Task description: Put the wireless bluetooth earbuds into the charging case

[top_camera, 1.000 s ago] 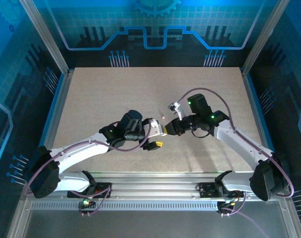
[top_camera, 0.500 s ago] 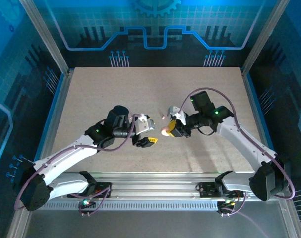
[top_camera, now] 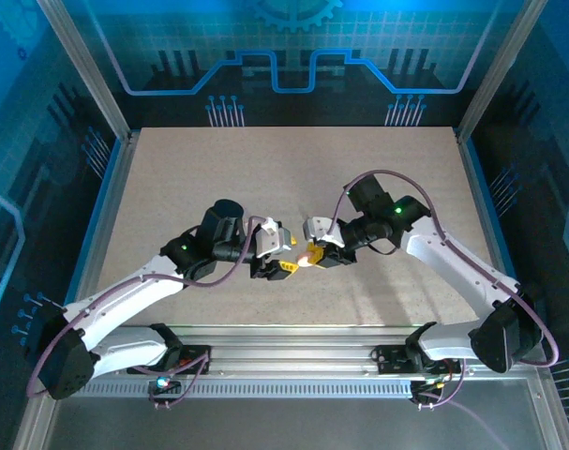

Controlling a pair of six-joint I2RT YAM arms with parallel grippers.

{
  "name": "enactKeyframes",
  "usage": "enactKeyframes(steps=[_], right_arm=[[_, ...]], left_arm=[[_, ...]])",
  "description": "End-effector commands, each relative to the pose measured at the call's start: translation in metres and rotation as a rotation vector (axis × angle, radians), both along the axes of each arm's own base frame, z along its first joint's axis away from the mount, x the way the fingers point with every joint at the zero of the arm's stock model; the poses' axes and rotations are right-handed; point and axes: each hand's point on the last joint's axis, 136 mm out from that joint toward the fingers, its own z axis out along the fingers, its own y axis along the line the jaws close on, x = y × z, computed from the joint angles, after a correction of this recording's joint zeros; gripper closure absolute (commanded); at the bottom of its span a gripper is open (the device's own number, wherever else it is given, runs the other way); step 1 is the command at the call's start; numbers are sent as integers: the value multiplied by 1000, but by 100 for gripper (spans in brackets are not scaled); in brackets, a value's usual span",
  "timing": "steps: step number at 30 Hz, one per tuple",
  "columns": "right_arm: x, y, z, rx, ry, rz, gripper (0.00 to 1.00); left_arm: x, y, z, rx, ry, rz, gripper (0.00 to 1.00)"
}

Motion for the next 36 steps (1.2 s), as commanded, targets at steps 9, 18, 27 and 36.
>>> enactKeyframes(steps=[9, 18, 27, 36], right_arm=[[-2, 14, 17, 81, -16, 50, 79], [-1, 18, 22, 107, -31, 58, 79], [0, 17, 21, 112, -51, 46, 78], [1, -1, 17, 167, -42, -47, 56]], left_arm=[[-7, -3, -5, -11, 41, -38, 51], [-12, -7, -5, -11, 76, -69, 65], [-14, -7, -2, -9, 84, -82, 83], [-15, -6, 8, -50, 54, -75, 86]])
